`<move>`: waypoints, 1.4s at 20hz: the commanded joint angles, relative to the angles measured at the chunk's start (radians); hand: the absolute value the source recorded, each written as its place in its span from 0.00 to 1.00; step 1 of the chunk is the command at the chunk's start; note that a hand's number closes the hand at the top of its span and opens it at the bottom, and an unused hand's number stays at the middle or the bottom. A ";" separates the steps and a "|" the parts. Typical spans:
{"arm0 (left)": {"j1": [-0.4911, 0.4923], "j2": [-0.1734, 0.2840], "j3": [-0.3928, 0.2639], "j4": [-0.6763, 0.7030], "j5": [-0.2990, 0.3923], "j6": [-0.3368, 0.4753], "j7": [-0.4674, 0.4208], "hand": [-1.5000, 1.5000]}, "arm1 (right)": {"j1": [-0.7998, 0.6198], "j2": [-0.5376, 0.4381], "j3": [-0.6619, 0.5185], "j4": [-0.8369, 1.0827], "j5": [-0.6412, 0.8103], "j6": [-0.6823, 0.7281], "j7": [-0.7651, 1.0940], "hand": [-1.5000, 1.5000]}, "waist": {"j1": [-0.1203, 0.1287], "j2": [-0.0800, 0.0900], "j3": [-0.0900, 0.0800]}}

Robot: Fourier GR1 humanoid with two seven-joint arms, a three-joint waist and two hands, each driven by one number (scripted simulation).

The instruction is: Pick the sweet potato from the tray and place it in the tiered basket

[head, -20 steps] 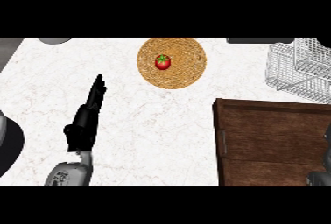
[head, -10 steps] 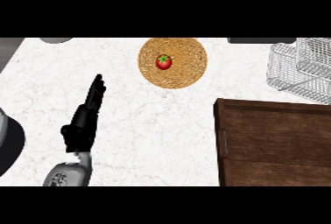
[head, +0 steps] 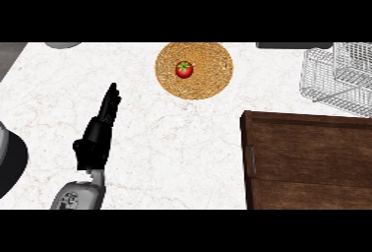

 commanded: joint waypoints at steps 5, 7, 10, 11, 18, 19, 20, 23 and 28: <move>-0.023 0.016 0.020 -0.005 0.023 -0.026 0.021 0.50 | 0.013 -0.045 -0.187 0.138 -0.108 -0.204 0.033 0.00 | 0.002 0.003 0.002; 0.030 -0.019 -0.039 -0.067 -0.011 -0.003 0.032 0.50 | 0.010 -0.020 -0.186 0.214 -0.124 -0.246 0.012 0.00 | 0.014 0.002 0.001; 0.014 -0.003 -0.004 -0.006 -0.008 0.002 -0.015 0.50 | 0.049 -0.046 -0.234 0.213 -0.200 -0.285 -0.076 0.00 | -0.003 0.000 0.001; 0.010 -0.006 0.011 0.022 0.003 0.004 -0.031 0.50 | -0.003 -0.031 -0.233 0.228 -0.210 -0.291 -0.051 0.00 | 0.002 0.001 0.000; -0.006 0.008 0.022 0.023 0.015 -0.012 0.001 0.50 | 0.009 -0.075 -0.315 0.129 -0.281 -0.461 -0.035 0.00 | -0.013 -0.004 0.000; 0.015 0.002 0.002 -0.034 0.003 -0.004 0.032 0.50 | -0.020 -0.079 -0.312 0.118 -0.272 -0.467 0.026 0.00 | -0.007 -0.007 0.000; 0.031 0.002 0.002 -0.030 -0.006 0.006 0.016 0.50 | 0.044 -0.093 -0.340 0.084 -0.290 -0.472 0.018 0.00 | -0.019 -0.010 0.000; 0.041 0.023 0.021 -0.066 0.008 -0.007 0.054 0.50 | 0.099 -0.145 -0.404 0.000 -0.353 -0.408 0.044 0.00 | -0.034 -0.017 0.000; 0.033 0.027 0.044 -0.039 0.021 -0.007 0.024 0.50 | 0.272 -0.153 -0.566 -0.169 -0.503 -0.346 0.025 0.00 | -0.061 -0.020 0.000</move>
